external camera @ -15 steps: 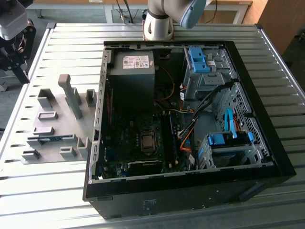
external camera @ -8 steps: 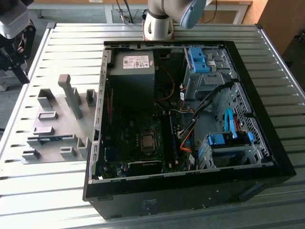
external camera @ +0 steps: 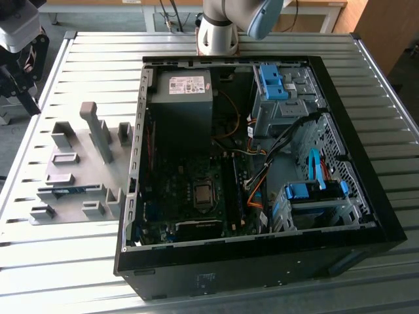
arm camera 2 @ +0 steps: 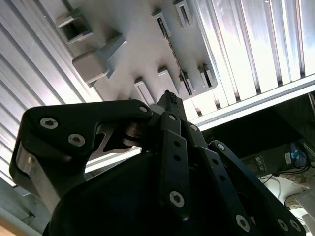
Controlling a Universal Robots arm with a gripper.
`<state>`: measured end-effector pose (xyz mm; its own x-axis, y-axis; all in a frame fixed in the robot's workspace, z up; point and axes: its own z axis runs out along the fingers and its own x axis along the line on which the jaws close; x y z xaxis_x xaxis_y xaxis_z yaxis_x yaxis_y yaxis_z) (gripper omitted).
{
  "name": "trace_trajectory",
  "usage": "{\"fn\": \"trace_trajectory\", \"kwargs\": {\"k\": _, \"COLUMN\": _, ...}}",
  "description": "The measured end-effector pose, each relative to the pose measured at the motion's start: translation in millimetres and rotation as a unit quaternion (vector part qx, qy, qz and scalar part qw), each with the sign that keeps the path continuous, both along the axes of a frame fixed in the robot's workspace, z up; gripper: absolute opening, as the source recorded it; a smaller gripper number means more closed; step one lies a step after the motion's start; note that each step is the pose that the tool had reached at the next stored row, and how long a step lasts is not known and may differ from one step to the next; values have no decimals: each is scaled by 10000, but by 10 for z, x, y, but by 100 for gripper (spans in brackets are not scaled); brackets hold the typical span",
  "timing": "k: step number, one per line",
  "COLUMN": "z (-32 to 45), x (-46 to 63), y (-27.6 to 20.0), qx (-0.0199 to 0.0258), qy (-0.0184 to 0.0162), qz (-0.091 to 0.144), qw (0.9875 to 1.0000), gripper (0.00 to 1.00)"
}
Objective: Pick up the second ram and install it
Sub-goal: 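Pick up the second ram and move it above second insertion slot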
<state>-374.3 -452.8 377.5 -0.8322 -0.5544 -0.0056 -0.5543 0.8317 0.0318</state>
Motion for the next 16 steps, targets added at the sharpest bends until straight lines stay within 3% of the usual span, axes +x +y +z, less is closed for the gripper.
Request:
{"fn": "trace_trajectory", "kwargs": {"k": 10, "z": 0, "x": 0, "y": 0, "qx": 0, "qy": 0, "qz": 13, "qw": 10000, "gripper": 10}}
{"fn": "trace_trajectory", "kwargs": {"k": 16, "z": 0, "x": -2, "y": -1, "qx": 0, "qy": 0, "qz": 162, "qw": 9999, "gripper": 10}}
